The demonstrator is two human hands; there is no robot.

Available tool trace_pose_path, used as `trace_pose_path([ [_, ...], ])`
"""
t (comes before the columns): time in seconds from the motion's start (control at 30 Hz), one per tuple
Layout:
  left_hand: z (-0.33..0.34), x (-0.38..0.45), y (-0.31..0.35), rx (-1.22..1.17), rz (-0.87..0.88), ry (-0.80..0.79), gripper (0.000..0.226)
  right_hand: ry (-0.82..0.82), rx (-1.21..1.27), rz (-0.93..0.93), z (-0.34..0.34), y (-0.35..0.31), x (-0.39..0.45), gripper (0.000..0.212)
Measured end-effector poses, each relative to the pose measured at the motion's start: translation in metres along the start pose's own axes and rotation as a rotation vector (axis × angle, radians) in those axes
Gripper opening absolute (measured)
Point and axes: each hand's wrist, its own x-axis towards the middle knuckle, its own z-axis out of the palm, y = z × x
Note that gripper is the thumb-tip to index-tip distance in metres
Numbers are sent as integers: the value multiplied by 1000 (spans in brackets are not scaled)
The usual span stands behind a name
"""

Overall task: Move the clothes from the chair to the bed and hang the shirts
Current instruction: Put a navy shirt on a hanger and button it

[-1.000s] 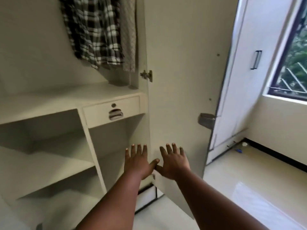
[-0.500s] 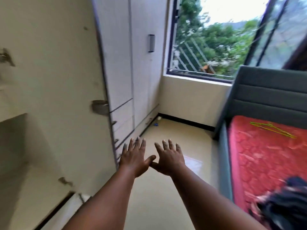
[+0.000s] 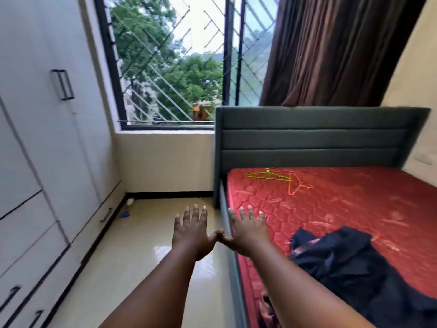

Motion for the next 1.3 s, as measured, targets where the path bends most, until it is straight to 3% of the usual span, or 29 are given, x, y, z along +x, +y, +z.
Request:
trace_pose_path([
  [0.2, 1, 79, 61, 27, 168, 0, 95, -13, 4, 183, -7, 81, 31, 108],
  [0.3, 10, 120, 75, 10, 251, -52, 137, -22, 4, 244, -8, 102, 53, 102],
  [0.4, 20, 167, 80, 1, 308, -88, 152, -42, -19, 290, -14, 115, 85, 140],
  [0.7, -25, 332, 47, -56, 402, -8, 143, 123, 78, 439, -37, 108, 221, 134],
  [0.93, -2, 435, 63, -16, 464, -67, 91, 120, 87, 465, -27, 127, 320, 131],
  [1.1, 32, 524, 84, 28, 455, -113, 95, 25, 131, 474, 10, 177, 409, 134],
  [1.23, 32, 599, 84, 69, 394, -151, 133, -43, 199, 477, 28, 222, 487, 140],
  [1.3, 26, 640, 88, 51, 295, -136, 118, -44, 238, 477, 25, 245, 525, 145],
])
